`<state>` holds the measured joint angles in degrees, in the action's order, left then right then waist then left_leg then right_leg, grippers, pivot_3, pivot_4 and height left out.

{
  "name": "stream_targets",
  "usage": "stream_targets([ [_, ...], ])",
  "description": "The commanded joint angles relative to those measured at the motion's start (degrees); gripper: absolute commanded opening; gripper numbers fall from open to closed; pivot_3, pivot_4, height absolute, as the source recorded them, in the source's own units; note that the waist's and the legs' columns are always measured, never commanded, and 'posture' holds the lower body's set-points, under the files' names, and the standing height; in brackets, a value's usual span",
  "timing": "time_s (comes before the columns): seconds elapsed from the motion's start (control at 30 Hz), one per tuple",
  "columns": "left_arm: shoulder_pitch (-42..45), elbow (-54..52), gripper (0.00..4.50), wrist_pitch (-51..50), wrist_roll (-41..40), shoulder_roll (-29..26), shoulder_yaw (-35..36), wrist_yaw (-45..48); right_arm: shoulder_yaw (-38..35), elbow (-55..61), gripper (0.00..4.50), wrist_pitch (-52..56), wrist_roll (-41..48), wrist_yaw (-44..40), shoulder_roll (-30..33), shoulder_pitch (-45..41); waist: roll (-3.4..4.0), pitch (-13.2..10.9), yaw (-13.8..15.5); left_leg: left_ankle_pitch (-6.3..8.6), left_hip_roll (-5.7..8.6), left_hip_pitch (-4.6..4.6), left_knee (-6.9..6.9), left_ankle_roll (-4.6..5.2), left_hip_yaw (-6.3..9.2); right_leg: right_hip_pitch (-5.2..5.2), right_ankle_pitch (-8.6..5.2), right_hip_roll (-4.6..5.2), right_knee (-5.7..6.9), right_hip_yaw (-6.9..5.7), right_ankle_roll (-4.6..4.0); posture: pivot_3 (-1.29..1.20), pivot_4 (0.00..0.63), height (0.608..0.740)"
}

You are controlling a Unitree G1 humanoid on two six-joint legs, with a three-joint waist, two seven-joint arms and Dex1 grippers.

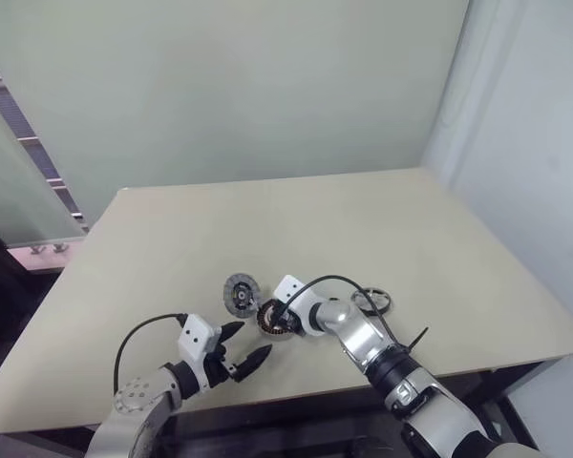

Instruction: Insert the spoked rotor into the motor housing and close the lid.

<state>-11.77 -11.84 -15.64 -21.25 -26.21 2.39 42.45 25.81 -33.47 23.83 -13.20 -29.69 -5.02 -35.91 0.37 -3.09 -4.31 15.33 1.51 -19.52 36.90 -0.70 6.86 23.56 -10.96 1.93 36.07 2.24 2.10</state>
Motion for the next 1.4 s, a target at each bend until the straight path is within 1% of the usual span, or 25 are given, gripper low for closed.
stream_targets([
  [0.03,0.8,-2.0,4.50,0.7,-0.2,-0.2,0.0,0.2,-1.1,2.7,3.06,-0.6,0.9,0.4,-0.5,-1.2,0.00,0.0,0.0,0.00,0.00,0.00,0.00,0.00,0.00,0.00,0.00,0.00,0.00,0.00,0.00,0.00,0.000,0.740],
  [0.1,0.9,-2.0,4.50,0.7,-0.2,-0.3,0.0,0.2,-1.3,2.9,3.06,-0.6,1.1,0.3,-0.5,-1.1,0.00,0.0,0.0,0.00,0.00,0.00,0.00,0.00,0.00,0.00,0.00,0.00,-0.01,0.00,0.00,0.00,0.000,0.740],
  [0.13,0.9,-1.9,4.50,0.7,-0.2,-0.3,0.0,0.2,-1.5,3.1,2.59,-0.7,1.3,0.4,-0.5,-1.0,0.00,0.0,0.0,0.00,0.00,-0.01,0.00,0.00,0.00,0.00,0.00,0.00,-0.01,0.00,0.00,0.00,0.000,0.740],
  [0.17,1.0,-1.9,4.50,0.7,-0.3,-0.3,0.0,0.2,-1.6,3.2,2.38,-0.8,1.3,0.4,-0.6,-1.0,0.00,0.0,0.0,0.00,0.00,-0.01,0.00,0.00,0.00,0.00,0.00,0.00,-0.01,0.00,0.00,0.00,0.000,0.740],
  [0.23,1.0,-1.9,4.50,0.7,-0.3,-0.3,0.0,0.3,-2.1,3.8,1.73,-1.3,1.9,0.5,-0.7,-0.6,0.00,0.0,0.0,0.00,0.00,-0.01,0.00,0.00,0.00,0.00,0.00,0.00,-0.01,0.00,0.00,0.00,0.000,0.740],
  [0.3,1.1,-1.8,4.50,0.7,-0.3,-0.3,0.0,0.3,-2.7,4.4,0.90,-1.7,2.4,1.0,-0.9,-0.3,0.00,0.0,0.0,0.00,0.00,-0.01,0.00,0.00,0.00,0.00,0.00,0.00,-0.01,0.00,0.00,0.00,0.000,0.740],
  [0.37,1.1,-1.8,4.50,0.7,-0.2,-0.3,-0.1,0.3,-2.9,4.8,0.25,-2.1,2.5,1.3,-0.9,0.0,0.00,0.0,0.0,0.00,0.00,-0.01,0.00,0.00,0.00,0.00,0.00,0.00,-0.01,0.00,0.00,0.00,0.000,0.740],
  [0.4,1.1,-1.8,4.50,0.7,-0.2,-0.3,-0.1,0.3,-2.8,4.8,0.01,-2.3,2.4,1.3,-0.8,0.1,0.00,0.0,0.0,0.00,0.00,-0.01,0.00,0.00,0.00,0.00,0.00,0.00,0.00,0.00,-0.01,0.00,0.000,0.740],
  [0.77,1.8,-1.4,4.50,0.6,-1.0,-0.3,1.1,0.1,1.4,-1.5,0.01,-4.8,-0.3,1.7,-0.8,2.8,0.01,0.0,0.0,0.00,0.00,0.00,0.00,0.00,-0.02,0.00,-0.01,0.00,0.00,0.01,-0.01,0.00,0.000,0.740],
  [0.93,1.4,-1.4,4.50,0.5,-1.4,-0.2,1.5,0.0,-0.9,0.5,0.01,-4.2,1.6,1.6,-0.9,3.1,0.01,0.0,0.0,0.00,-0.01,0.03,0.00,0.00,-0.02,-0.03,-0.03,0.00,0.00,0.01,-0.04,0.00,0.000,0.740],
  [1.07,1.1,-1.1,4.50,0.1,-1.8,-0.1,2.2,0.1,-3.6,5.6,0.01,-1.0,4.0,0.2,-0.4,2.2,0.02,0.0,0.0,0.00,0.00,0.00,0.01,0.00,-0.01,-0.02,-0.02,0.00,-0.01,0.01,-0.04,0.00,0.000,0.740],
  [1.1,1.0,-1.0,4.50,0.0,-1.9,-0.2,2.4,0.2,-3.9,7.1,0.38,0.3,4.4,-0.3,-0.1,2.2,0.02,0.0,0.0,0.00,0.00,-0.01,0.00,0.00,-0.01,-0.01,-0.01,0.00,-0.02,0.01,-0.02,0.00,0.000,0.740],
  [1.13,0.9,-0.9,4.50,-0.2,-2.0,-0.4,2.6,0.3,-4.4,9.0,0.59,1.8,4.8,-0.9,0.4,2.2,0.02,0.0,0.0,0.00,0.00,-0.02,0.00,0.00,-0.01,-0.01,-0.01,0.00,-0.04,0.01,-0.02,0.00,0.000,0.740],
  [1.2,0.6,-0.7,4.50,-0.1,-2.1,-0.6,2.9,0.5,-5.7,12.5,1.23,3.9,5.7,-1.2,1.2,2.4,0.02,0.0,0.0,0.00,0.00,-0.02,0.00,0.00,0.00,0.00,0.00,0.00,-0.04,0.01,0.01,0.00,0.000,0.740],
  [1.3,0.4,-0.5,4.50,-0.1,-2.2,-0.8,3.0,0.5,-8.1,17.2,2.31,7.0,7.2,-0.8,2.7,3.0,0.03,0.0,0.0,0.01,0.00,-0.04,-0.01,0.00,0.01,0.01,0.00,0.00,-0.05,0.00,0.00,0.00,0.000,0.740],
  [1.33,0.4,-0.6,4.50,-0.2,-2.3,-0.7,2.9,0.4,-9.9,19.2,2.72,8.4,7.9,-0.3,3.7,3.4,0.03,0.0,0.0,0.01,0.00,-0.04,-0.01,-0.01,0.01,0.01,0.00,0.00,-0.05,0.00,0.00,0.00,0.000,0.740],
  [1.4,0.4,-0.6,4.50,-0.2,-2.4,-0.7,2.8,0.4,-12.1,21.9,3.38,10.7,8.9,0.3,5.3,3.9,0.03,0.0,0.1,0.01,0.01,-0.05,-0.01,-0.01,0.01,0.00,-0.03,0.00,-0.07,0.00,-0.04,0.00,0.000,0.740],
])
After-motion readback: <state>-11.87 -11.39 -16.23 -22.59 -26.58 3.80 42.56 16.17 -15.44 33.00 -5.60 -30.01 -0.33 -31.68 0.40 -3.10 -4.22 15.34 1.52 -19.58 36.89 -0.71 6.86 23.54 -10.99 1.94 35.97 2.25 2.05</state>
